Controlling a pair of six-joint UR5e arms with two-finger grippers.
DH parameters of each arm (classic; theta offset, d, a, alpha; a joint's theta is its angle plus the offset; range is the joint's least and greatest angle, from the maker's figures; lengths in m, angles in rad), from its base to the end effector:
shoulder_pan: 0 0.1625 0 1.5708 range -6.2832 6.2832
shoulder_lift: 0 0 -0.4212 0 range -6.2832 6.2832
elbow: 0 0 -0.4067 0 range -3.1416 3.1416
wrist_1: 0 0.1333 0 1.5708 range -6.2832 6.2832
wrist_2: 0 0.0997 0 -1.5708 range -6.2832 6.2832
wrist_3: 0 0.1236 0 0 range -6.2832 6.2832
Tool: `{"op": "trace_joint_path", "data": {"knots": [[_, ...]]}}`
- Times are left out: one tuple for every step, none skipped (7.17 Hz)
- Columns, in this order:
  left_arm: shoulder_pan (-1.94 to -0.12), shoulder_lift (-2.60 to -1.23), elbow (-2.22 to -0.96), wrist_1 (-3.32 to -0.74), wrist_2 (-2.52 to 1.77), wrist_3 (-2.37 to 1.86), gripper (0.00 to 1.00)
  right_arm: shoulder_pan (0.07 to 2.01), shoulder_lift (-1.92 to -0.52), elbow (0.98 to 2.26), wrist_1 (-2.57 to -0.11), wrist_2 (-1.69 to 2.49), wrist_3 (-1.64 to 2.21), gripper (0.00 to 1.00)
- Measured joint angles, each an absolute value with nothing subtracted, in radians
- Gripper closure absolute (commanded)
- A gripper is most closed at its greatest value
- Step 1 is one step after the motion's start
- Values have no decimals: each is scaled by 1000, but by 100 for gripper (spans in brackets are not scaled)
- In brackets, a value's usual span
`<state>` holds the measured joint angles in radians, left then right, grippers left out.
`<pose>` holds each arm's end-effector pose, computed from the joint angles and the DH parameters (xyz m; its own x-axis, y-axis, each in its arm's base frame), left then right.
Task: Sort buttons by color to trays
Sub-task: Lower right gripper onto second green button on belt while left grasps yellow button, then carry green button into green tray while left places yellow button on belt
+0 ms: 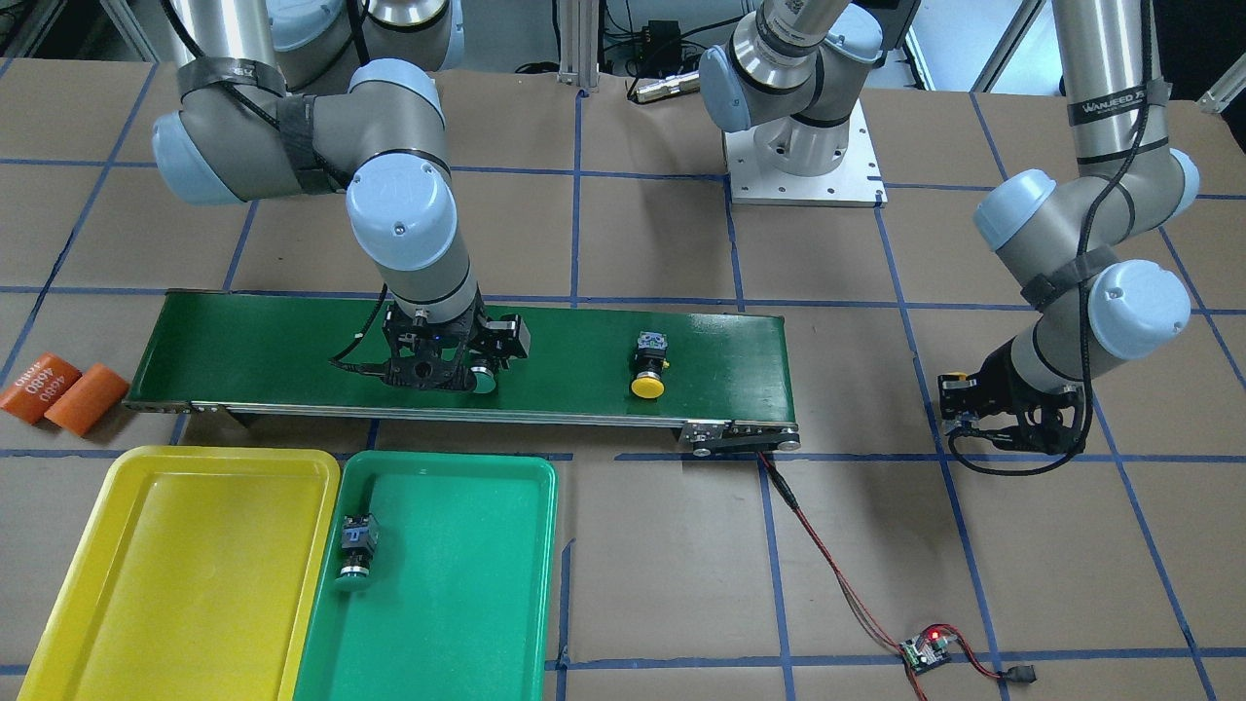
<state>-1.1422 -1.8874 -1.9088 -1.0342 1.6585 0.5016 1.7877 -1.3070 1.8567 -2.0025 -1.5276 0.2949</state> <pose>0.1123 -0.5405 0.1811 -0.9966 0.0795 -0.0197 0.0758 0.9865 0.1451 0.2518 -0.4986 0.2223 -0.9967 0.0809 -0.0068 0.0794 0.9890 0.1251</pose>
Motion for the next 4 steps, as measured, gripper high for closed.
{"op": "trace_joint_path", "data": {"knots": [[-1190,-1846,-1873,-1119,1655,463,100,1788,-1301,1871,-2005,-1529,287,64],[-1275,-1805,-1846,-1180,1631,378,100,1789,-1298,1882,-2005,-1535,286,100],[-1369,-1782,-1835,-1203,1588,276,100,1788,-1297,1886,-2001,-1540,289,100],[-1451,-1774,-1832,-1208,1549,166,100,1787,-1300,1886,-1993,-1543,292,100]]}}
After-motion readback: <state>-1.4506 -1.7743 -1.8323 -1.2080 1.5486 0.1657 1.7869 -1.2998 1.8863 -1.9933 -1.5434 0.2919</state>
